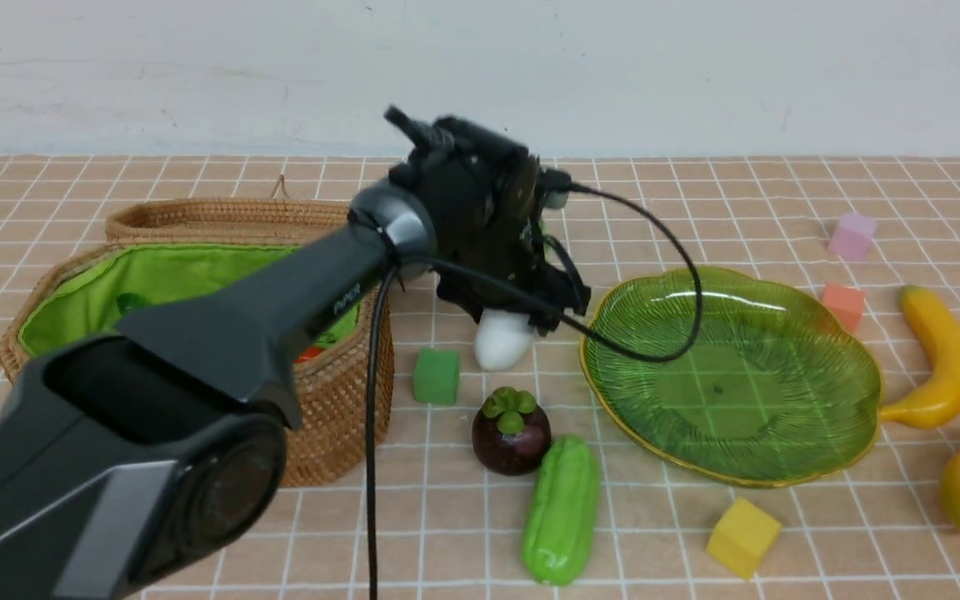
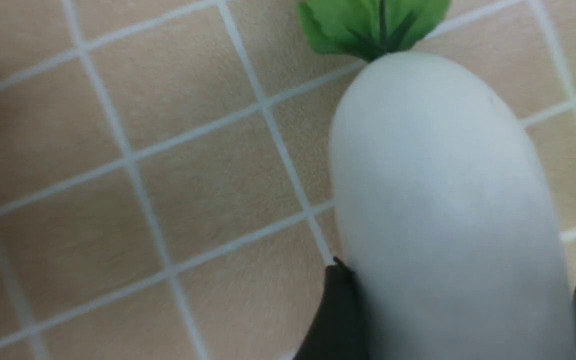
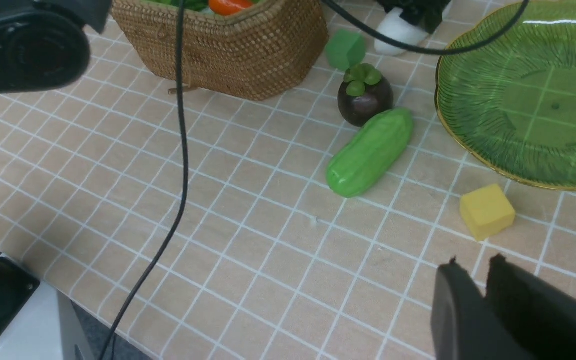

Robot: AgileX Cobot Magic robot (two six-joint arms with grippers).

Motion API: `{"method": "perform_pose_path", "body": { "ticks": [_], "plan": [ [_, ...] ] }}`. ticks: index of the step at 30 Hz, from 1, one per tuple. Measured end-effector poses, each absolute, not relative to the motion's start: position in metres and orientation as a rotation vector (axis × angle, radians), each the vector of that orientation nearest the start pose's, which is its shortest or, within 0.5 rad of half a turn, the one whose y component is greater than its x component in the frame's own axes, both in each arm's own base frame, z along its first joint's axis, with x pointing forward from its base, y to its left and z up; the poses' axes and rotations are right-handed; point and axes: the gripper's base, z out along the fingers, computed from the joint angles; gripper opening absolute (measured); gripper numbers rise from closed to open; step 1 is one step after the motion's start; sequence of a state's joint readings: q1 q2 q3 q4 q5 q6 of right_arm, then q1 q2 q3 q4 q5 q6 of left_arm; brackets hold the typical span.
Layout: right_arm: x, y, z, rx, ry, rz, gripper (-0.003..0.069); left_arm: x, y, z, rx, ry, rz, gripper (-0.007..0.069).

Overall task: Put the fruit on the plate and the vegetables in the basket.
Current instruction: Take a daikon with your left arm and place it on the basket on the left.

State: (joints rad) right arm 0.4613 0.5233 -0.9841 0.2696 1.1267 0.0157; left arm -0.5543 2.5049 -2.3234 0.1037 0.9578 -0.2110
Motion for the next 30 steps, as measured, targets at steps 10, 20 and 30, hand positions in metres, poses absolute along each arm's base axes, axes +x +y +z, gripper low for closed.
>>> {"method": "perform_pose_path", "body": {
  "ticks": [10, 20, 30],
  "plan": [
    [0.037, 0.043, 0.4, -0.497, 2.116, 0.606, 0.012, 0.472, -0.284, 0.178, 0.474, 2.561, -0.156, 0.0451],
    [0.039, 0.043, 0.402, -0.501, 2.084, 0.591, 0.0125, 0.405, -0.234, 0.38, 0.795, 2.298, -0.082, 0.0451],
    [0.041, 0.043, 0.405, -0.588, 2.005, 0.534, 0.013, 0.369, -0.093, 0.368, 1.391, 2.28, 0.273, 0.0451]
  ]
}}
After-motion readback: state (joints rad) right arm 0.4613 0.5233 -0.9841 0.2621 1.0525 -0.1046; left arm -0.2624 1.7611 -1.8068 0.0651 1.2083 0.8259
